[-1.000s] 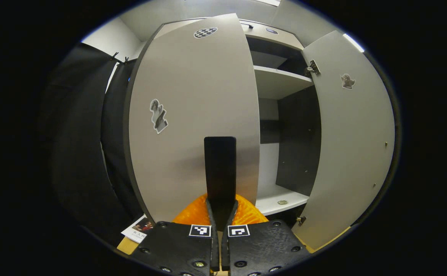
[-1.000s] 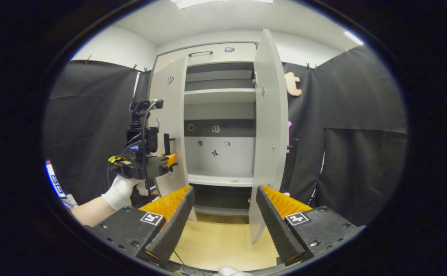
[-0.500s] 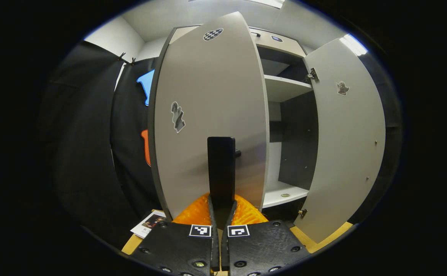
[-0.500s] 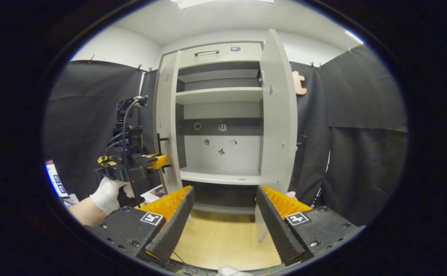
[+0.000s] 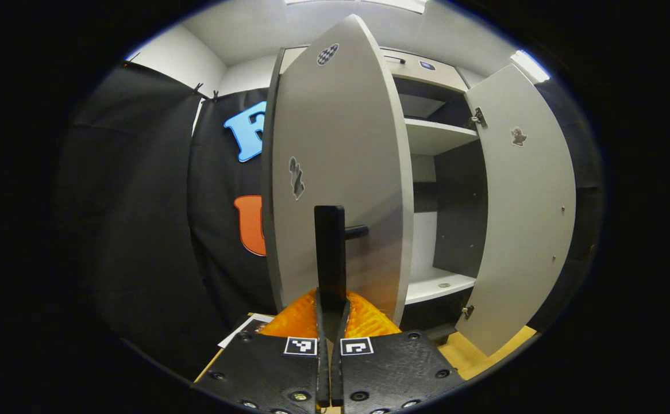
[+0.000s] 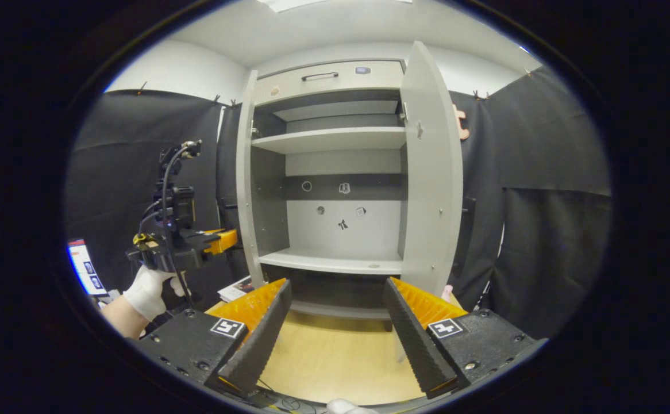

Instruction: Open the right door of the double-door shoe cabinet with the right hand, and open the left door with the left hand.

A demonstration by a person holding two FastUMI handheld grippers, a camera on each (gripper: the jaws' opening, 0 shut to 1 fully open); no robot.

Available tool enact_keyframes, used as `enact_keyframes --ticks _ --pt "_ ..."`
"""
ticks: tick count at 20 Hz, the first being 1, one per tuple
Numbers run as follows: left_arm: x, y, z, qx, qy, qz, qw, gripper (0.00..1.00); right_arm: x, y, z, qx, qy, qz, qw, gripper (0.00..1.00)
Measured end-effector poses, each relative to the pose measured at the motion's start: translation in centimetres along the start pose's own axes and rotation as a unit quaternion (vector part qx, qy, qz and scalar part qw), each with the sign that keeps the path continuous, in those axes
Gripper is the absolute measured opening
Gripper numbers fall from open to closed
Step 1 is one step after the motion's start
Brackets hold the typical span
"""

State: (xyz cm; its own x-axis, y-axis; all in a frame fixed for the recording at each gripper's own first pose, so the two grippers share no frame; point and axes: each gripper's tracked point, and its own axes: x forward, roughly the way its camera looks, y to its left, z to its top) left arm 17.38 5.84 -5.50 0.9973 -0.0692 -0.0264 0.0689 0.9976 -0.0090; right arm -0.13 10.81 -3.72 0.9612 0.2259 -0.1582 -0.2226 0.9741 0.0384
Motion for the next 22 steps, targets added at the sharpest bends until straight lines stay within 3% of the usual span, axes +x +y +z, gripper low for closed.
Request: enact_keyframes --ticks 2,3,4,12,22 --pt "-0.6 1.4 -0.1 0.005 -0.002 0.009 1.000 0.00 -0.1 0.5 -0.1 -0.002 0.000 0.006 1.000 1.00" --pt "-0.9 2.1 -0.2 0.002 -0.004 0.015 1.000 0.08 0.0 0.8 -0.2 -0.002 0.001 0.009 1.000 1.00" --pt "-1.1 2.8 -0.3 0.001 -0.003 0.022 1.000 0.00 0.0 1.1 -0.2 -0.001 0.001 0.013 1.000 1.00" --pt "-1.9 8.5 -0.9 0.009 0.001 0.051 0.999 0.00 0.3 2.5 -0.5 0.001 0.005 0.028 1.000 1.00" --pt "-1.9 12.0 -1.2 -0.016 -0.006 0.010 1.000 0.00 0.4 3.5 -0.7 -0.007 0.007 0.025 1.000 1.00"
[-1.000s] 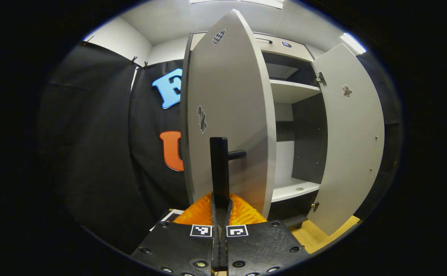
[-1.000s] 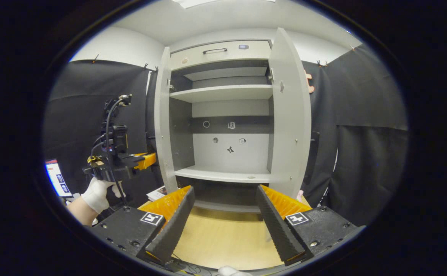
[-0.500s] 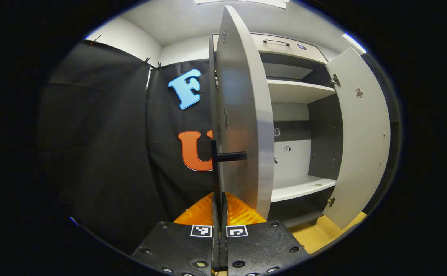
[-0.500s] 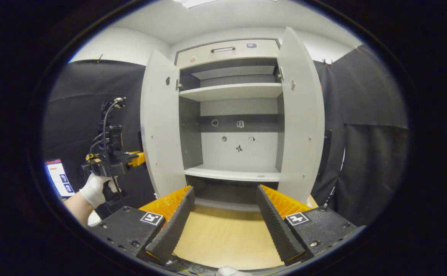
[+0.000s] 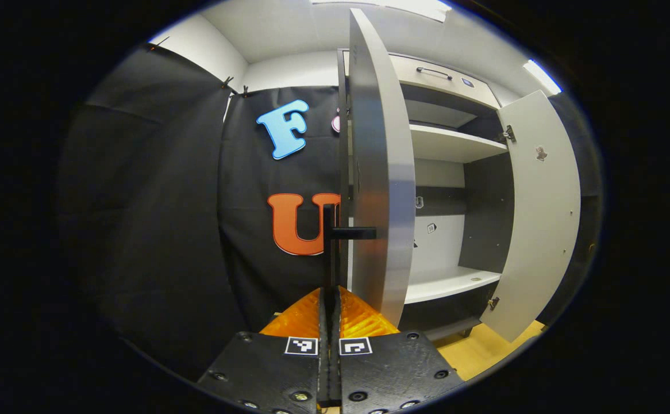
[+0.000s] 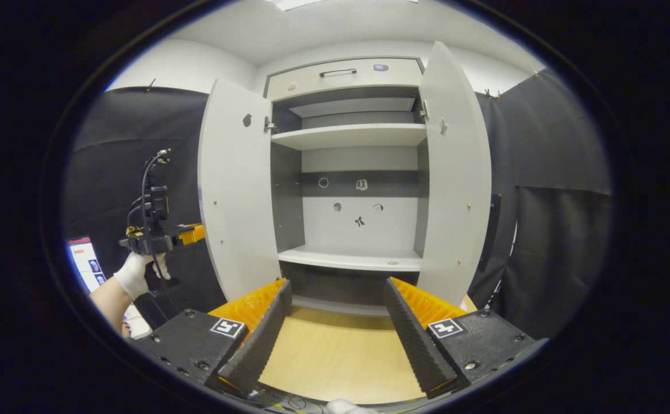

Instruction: Open the right door of the double-door shoe cabinet with the right hand, and open the left door with the left hand.

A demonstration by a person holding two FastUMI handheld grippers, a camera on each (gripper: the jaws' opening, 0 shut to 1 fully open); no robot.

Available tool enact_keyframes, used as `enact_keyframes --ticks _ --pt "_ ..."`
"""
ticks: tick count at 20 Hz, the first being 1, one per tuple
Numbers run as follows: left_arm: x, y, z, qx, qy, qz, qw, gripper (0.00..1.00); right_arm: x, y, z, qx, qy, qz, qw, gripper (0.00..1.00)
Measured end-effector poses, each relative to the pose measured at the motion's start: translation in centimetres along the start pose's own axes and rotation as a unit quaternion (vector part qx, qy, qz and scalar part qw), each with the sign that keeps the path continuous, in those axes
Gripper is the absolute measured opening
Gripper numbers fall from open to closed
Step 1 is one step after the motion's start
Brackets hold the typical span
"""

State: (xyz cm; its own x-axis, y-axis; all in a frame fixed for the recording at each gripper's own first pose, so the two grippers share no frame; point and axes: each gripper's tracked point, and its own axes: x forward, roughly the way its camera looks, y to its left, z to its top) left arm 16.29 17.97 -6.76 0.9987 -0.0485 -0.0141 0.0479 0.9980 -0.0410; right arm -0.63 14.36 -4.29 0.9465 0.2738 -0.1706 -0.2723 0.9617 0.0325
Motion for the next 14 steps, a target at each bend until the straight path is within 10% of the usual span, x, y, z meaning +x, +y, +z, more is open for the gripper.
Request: enact_keyframes --ticks 9,11,14 --pt "-2.3 0.8 -0.9 0.037 0.019 0.026 0.999 0.05 -0.3 0.3 0.2 -0.002 -0.002 0.002 1.000 1.00" --pt "-3.7 1.6 -1.8 0.045 0.028 0.041 0.998 0.18 -0.2 0.3 0.0 -0.001 -0.003 0.002 1.000 1.00" --pt "-5.3 2.8 -2.7 0.035 0.031 0.057 0.997 0.74 -0.2 0.3 0.0 -0.001 -0.006 0.003 1.000 1.00"
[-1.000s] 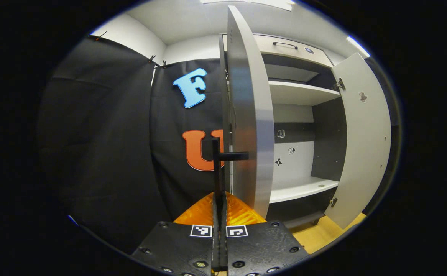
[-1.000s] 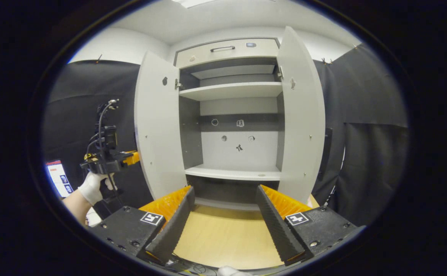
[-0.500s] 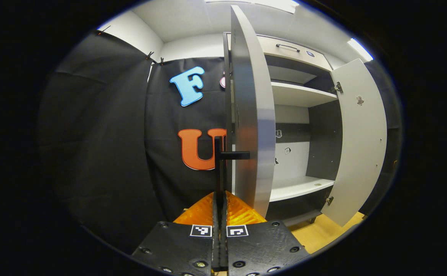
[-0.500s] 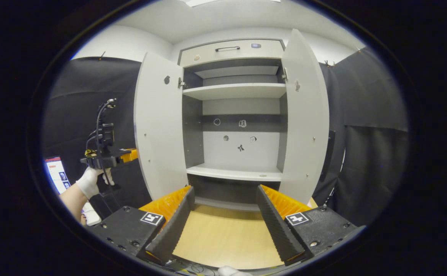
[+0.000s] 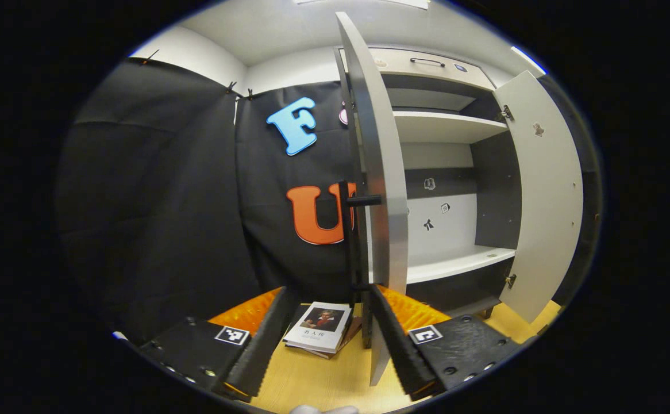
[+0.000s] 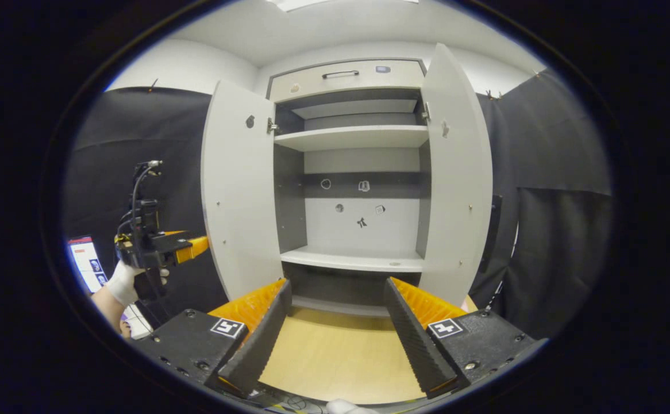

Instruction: Open the right door of the double-door shoe cabinet with the right hand, and open the left door with the left hand.

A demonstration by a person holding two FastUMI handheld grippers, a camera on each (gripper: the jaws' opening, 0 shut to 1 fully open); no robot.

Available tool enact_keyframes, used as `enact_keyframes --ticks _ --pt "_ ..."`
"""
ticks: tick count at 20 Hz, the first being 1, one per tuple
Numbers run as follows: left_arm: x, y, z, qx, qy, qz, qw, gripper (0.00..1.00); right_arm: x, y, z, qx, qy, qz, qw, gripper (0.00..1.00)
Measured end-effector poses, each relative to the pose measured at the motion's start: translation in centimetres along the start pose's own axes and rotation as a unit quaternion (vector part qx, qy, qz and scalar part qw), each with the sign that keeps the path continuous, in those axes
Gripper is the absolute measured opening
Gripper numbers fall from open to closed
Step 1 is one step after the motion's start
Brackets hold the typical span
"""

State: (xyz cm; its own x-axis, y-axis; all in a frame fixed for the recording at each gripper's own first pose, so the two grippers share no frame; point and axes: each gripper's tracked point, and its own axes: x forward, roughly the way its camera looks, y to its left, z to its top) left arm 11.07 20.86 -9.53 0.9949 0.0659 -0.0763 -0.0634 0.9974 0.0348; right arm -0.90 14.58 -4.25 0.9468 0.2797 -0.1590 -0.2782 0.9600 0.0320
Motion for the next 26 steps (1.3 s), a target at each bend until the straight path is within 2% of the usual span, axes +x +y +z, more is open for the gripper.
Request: enact_keyframes --ticks 1,2,4,8,11,21,24,25,26 --pt "-0.4 0.4 -0.5 -0.005 0.003 0.009 1.000 0.93 0.1 -0.1 0.0 -0.001 0.000 0.000 1.000 1.00" --pt "-1.2 0.8 -1.0 -0.008 0.008 0.018 1.000 0.98 0.0 -0.2 -0.1 -0.001 0.000 0.001 1.000 1.00" --pt "-2.6 0.9 -1.6 -0.015 0.014 0.033 0.999 0.97 0.0 -0.3 -0.3 0.002 0.002 0.003 1.000 0.99" --pt "-5.8 -1.5 -1.5 -0.041 0.019 0.028 0.999 0.97 -0.1 -1.1 0.0 0.003 -0.003 0.000 1.000 1.00" --pt "-8.1 -4.0 0.4 -0.023 0.003 0.023 0.999 0.97 -0.7 -2.2 1.1 0.001 -0.017 -0.013 1.000 1.00" --pt "-13.1 -13.4 6.3 -0.015 -0.030 -0.056 0.998 0.96 -3.1 -7.3 3.3 0.010 -0.049 -0.077 0.996 0.99" --pt "-14.0 -14.6 6.8 -0.010 -0.027 -0.059 0.998 0.96 -3.5 -8.5 3.4 0.016 -0.054 -0.091 0.994 0.99" --pt "-14.4 -14.9 6.8 -0.011 -0.027 -0.059 0.998 1.00 -3.6 -8.8 3.4 0.016 -0.055 -0.095 0.994 0.99" --pt "-14.5 -15.2 6.7 -0.011 -0.025 -0.059 0.998 0.96 -3.8 -9.2 3.3 0.016 -0.054 -0.098 0.994 1.00"
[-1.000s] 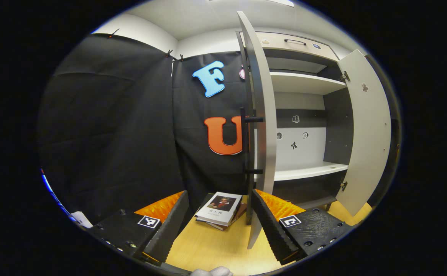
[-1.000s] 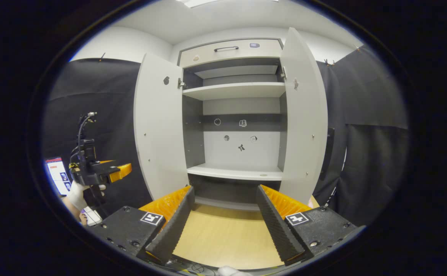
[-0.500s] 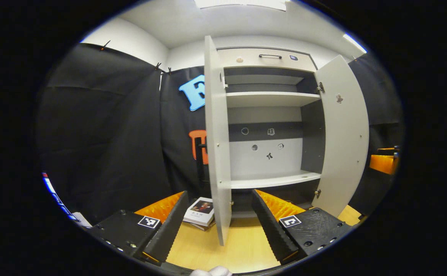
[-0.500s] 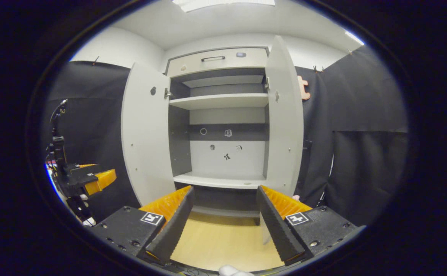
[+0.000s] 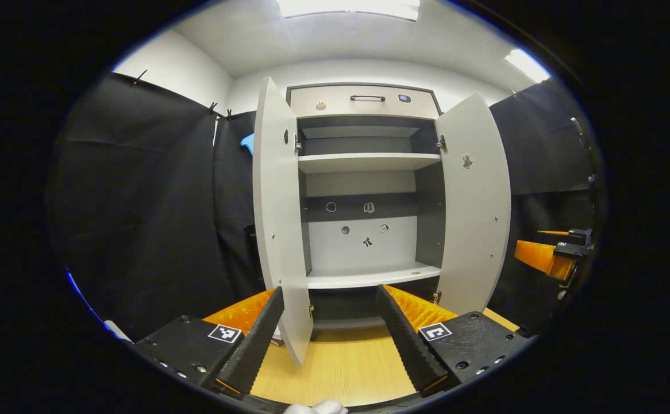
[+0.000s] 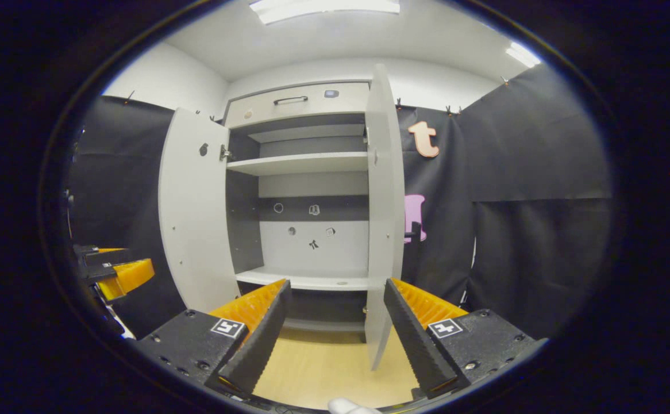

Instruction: Open the right door of the double-door shoe cabinet with the right hand, and open the left door with the left hand.

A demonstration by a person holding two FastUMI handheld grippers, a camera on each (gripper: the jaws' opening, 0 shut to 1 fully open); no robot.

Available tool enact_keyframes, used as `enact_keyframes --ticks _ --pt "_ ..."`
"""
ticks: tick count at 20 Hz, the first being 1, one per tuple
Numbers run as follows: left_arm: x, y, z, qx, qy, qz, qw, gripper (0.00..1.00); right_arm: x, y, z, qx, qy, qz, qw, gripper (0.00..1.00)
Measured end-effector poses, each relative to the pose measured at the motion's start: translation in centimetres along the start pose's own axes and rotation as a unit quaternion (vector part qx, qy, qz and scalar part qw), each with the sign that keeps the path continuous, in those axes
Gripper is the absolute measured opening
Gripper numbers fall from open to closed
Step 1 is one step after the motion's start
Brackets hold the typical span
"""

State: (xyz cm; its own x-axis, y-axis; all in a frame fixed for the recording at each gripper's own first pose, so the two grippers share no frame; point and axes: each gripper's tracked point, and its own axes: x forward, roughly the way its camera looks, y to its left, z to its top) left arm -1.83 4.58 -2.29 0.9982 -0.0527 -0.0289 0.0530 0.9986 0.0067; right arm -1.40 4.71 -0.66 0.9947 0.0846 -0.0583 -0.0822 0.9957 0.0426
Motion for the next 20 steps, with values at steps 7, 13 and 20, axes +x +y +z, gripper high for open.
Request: enact_keyframes --ticks 7,13,20 --pt "-0.16 -0.54 -0.46 0.002 0.002 0.013 1.000 0.96 -0.10 -0.54 -0.46 -0.001 0.008 -0.003 1.000 1.00" --pt "0.24 -0.94 -0.14 -0.007 -0.003 0.010 1.000 1.00 -0.15 0.03 -0.28 0.000 0.007 0.003 1.000 1.00" --pt "0.45 -1.16 0.43 -0.003 -0.006 0.003 1.000 0.96 0.06 0.22 -0.16 -0.003 0.009 0.002 1.000 0.99"
